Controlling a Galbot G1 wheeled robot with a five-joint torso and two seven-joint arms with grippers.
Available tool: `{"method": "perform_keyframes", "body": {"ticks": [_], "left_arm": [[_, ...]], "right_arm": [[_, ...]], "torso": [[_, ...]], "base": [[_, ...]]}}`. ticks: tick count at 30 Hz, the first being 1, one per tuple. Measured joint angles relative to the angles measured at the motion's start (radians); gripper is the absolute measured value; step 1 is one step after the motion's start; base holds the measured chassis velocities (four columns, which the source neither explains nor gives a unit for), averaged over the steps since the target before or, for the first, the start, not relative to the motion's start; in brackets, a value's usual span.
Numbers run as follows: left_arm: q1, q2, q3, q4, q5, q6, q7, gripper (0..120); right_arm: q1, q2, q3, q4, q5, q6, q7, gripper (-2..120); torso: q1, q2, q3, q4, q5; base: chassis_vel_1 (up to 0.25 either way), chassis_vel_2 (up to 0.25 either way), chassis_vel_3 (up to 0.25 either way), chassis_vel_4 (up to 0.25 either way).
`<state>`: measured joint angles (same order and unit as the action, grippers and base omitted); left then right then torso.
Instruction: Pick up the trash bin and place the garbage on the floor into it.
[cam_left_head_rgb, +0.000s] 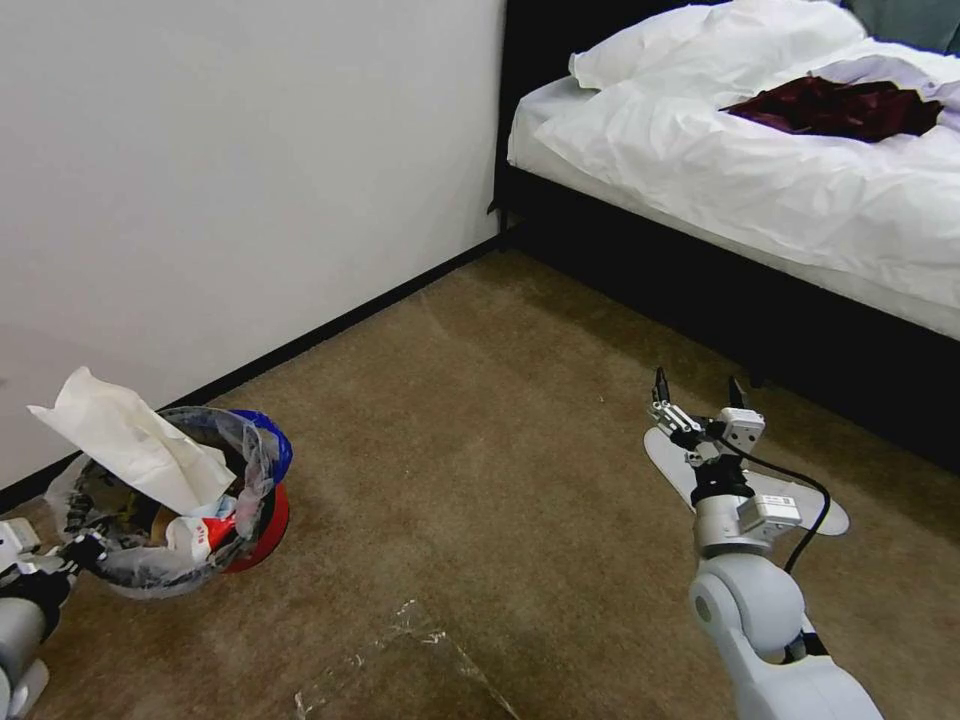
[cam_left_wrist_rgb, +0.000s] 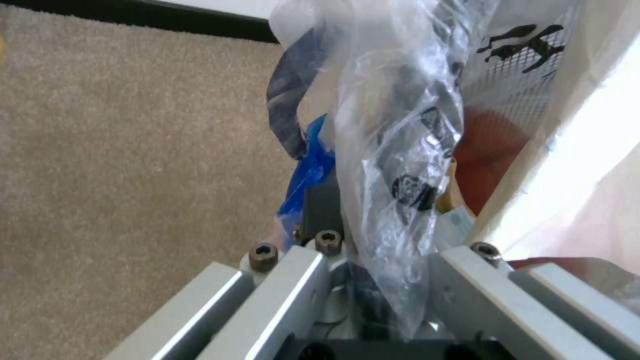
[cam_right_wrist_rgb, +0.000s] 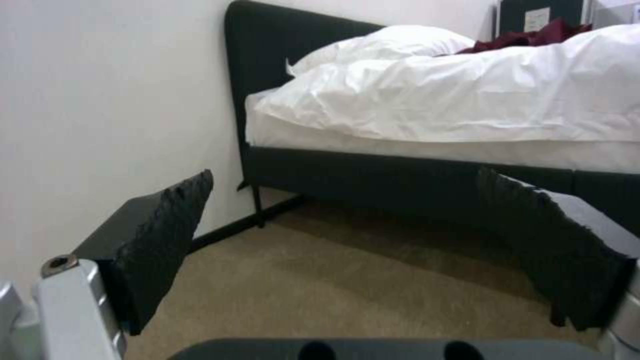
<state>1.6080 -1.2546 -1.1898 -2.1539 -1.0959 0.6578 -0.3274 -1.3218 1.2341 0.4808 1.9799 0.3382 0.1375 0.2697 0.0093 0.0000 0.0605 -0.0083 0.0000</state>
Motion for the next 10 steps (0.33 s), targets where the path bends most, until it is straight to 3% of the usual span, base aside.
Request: {"method": "perform_keyframes", "body": {"ticks": [10], "left_arm": [[0.011, -0.012, -0.002, -0.017, 0.012, 0.0, 0.015, 0]], "right_arm": [[-0.034, 0.01, 0.031, 0.022, -0.019, 0.007, 0.0, 100]], "torso": [[0.0, 0.0, 0.0, 0.0, 0.0]], "base": [[0.0, 0.0, 0.0, 0.0]]}}
